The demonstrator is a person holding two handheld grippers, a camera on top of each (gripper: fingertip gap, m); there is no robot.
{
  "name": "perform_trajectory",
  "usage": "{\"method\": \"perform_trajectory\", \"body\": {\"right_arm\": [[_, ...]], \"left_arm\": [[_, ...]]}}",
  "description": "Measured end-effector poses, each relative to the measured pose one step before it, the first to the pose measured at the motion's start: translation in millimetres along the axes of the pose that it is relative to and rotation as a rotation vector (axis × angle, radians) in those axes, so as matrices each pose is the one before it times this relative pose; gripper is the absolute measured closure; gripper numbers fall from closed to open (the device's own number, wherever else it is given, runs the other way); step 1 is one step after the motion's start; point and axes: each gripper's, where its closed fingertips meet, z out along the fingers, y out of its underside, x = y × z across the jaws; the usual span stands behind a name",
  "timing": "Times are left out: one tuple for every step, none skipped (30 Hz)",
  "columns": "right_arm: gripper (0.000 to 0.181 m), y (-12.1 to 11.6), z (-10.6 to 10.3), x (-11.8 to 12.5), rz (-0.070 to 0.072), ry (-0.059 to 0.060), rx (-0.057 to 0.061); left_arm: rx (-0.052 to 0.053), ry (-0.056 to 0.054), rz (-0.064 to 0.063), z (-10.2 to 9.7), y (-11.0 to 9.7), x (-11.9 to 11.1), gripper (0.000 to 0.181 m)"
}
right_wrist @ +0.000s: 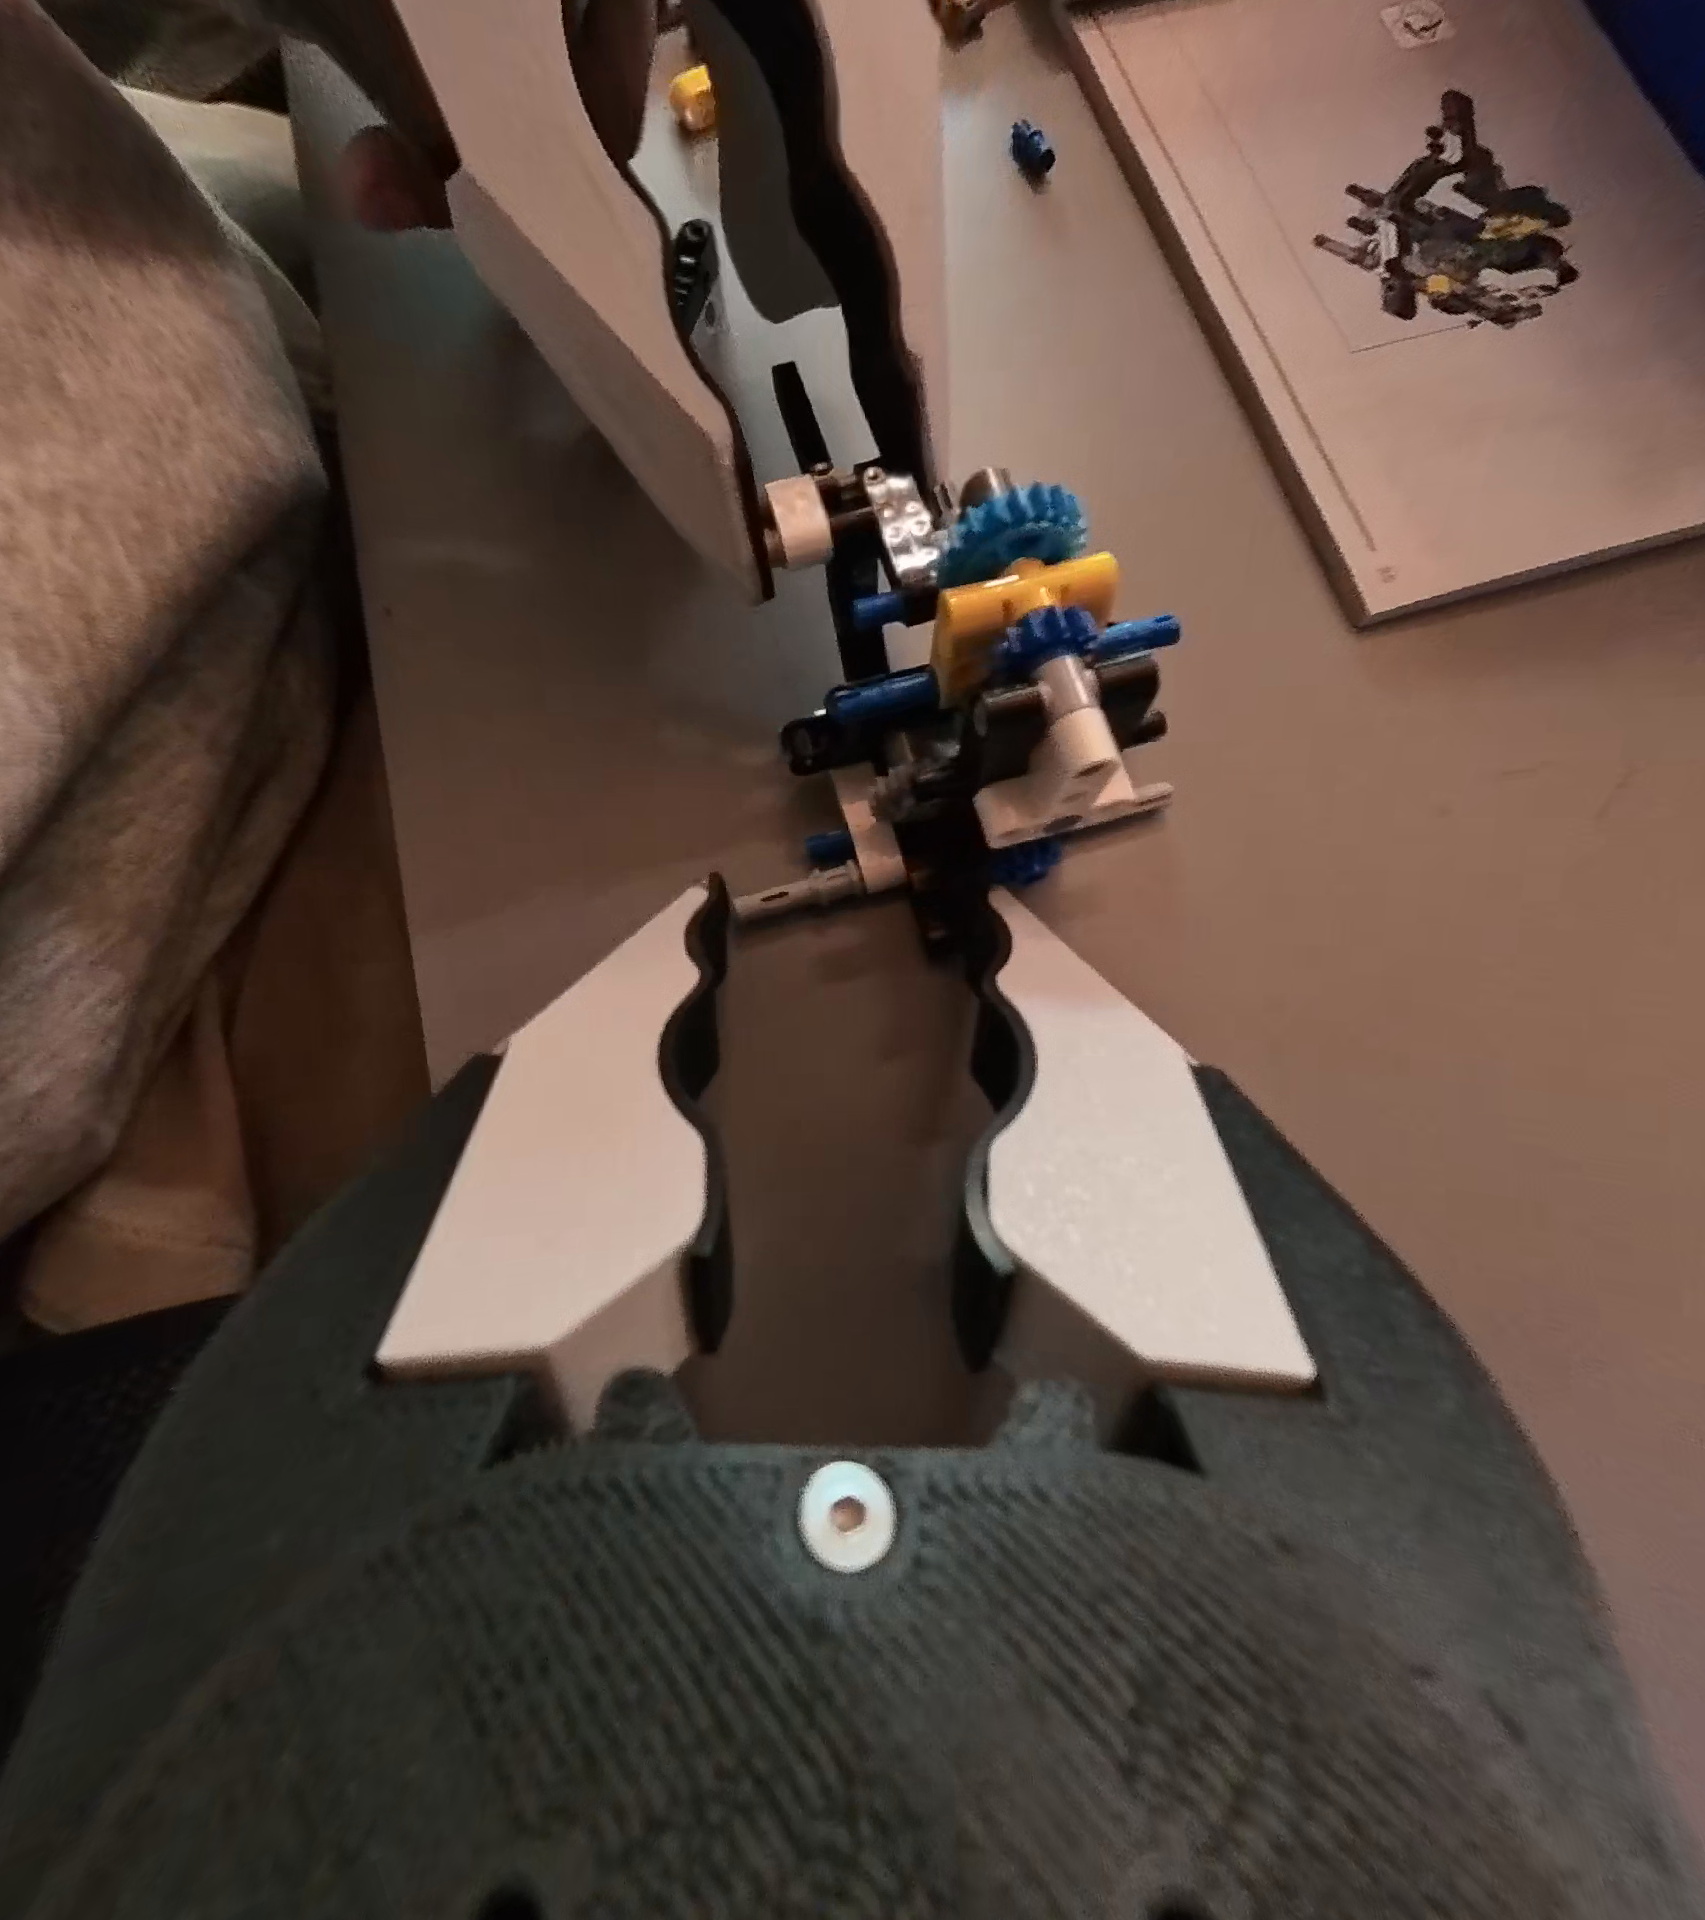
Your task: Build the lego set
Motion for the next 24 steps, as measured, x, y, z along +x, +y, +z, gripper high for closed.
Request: {"method": "perform_trajectory", "body": {"right_arm": [[0.135, 0.19, -0.03, -0.1, -0.0058, 0.0044, 0.0], [0.135, 0.08, -0.09, -0.3, -0.0031, 0.001, 0.002], [0.136, 0.07, -0.13, -0.27, -0.0018, -0.0007, 0.0042], [0.136, 0.19, -0.26, -0.33, -0.0008, -0.0016, 0.006], [0.136, -0.07, -0.19, 0.01, 0.0016, -0.0009, 0.0065], [0.137, 0.03, -0.07, -0.1, 0.0038, -0.002, 0.002], [0.137, -0.05, -0.07, 0.05, 0.0028, -0.0018, -0.0003], [0.137, -0.03, 0.02, 0.12, 0.0019, -0.0012, 0.0], [0.137, 0.05, -0.11, -0.1, 0.0049, -0.0024, 0.0005], [0.137, -0.02, -0.13, -0.02, 0.0058, -0.0037, -0.0004], [0.138, 0.03, -0.2, 0.01, 0.0041, -0.003, -0.0019], [0.138, 0.13, -0.1, -0.06, 0.0028, -0.0028, -0.0027], [0.138, -0.09, -0.12, 0.07, 0.0044, -0.0042, -0.0034], [0.138, -0.03, -0.05, 0.15, 0.0039, -0.0039, -0.0033], [0.138, 0.08, -0.09, 0.07, 0.0018, -0.0031, -0.0023], [0.138, -0.05, -0.04, 0.1, 0.0021, -0.0035, -0.0014], [0.138, -0.06, -0.03, 0.09, -0.0001, -0.0017, -0.0009], [0.138, 0.0, 0.05, 0.06, -0.0034, 0.0016, -0.0002], [0.138, 0.09, 0.06, 0.0, -0.0029, 0.0036, 0.0005], [0.138, 0.02, 0.14, 0.14, -0.0015, 0.0047, 0.0021], [0.138, 0.0, 0.05, 0.0, 0.0007, 0.0036, 0.0033], [0.139, -0.07, -0.03, 0.07, 0.0025, 0.0015, 0.003], [0.139, -0.05, 0.02, 0.06, 0.0027, -0.0001, 0.002], [0.139, 0.01, 0.09, 0.03, 0.0002, -0.0004, 0.0005]], "left_arm": [[-0.0011, 0.0014, 0.0003, -0.03, 0.0, 0.17, 0.154], [-0.0009, 0.0006, 0.0011, -0.1, 0.06, 0.16, 0.154], [-0.0013, 0.0017, 0.0012, 0.0, 0.15, 0.35, 0.154], [-0.001, 0.0023, -0.0004, -0.11, 0.07, 0.5, 0.155], [0.0003, 0.0011, -0.0019, 0.08, 0.04, 0.27, 0.155], [0.0003, -0.0002, -0.0005, -0.06, 0.04, 0.15, 0.155], [-0.0007, -0.0001, 0.001, -0.07, 0.15, 0.13, 0.155], [-0.0016, -0.0015, 0.0028, 0.01, 0.07, 0.02, 0.154], [-0.0019, -0.0025, 0.0033, 0.03, 0.01, 0.18, 0.155], [-0.0022, -0.003, 0.0035, -0.04, 0.22, 0.11, 0.155], [-0.0016, -0.0025, 0.0027, 0.09, 0.03, 0.08, 0.155], [-0.0012, -0.0016, 0.0015, 0.05, 0.02, 0.23, 0.155], [-0.0018, -0.0008, 0.0014, -0.04, 0.22, -0.01, 0.155], [-0.0014, 0.0, 0.0003, -0.03, 0.03, 0.12, 0.154], [-0.0007, 0.0005, -0.0002, 0.0, 0.05, 0.01, 0.154], [-0.0006, 0.0007, -0.0002, 0.0, 0.04, 0.03, 0.154], [0.0004, 0.0009, -0.0021, 0.01, -0.06, 0.14, 0.155], [0.0005, 0.0014, -0.0028, -0.01, 0.04, 0.04, 0.155], [-0.001, 0.002, -0.0013, 0.01, 0.16, 0.15, 0.155], [-0.0003, 0.0011, -0.0018, 0.05, -0.05, -0.02, 0.155], [-0.0004, 0.0005, -0.0002, 0.06, -0.03, -0.08, 0.155], [-0.0019, 0.0008, 0.001, -0.02, 0.06, 0.1, 0.155], [-0.0013, 0.0008, -0.0013, 0.04, -0.07, 0.04, 0.155], [-0.0011, 0.001, 0.0001, -0.04, 0.11, 0.06, 0.155]]}}
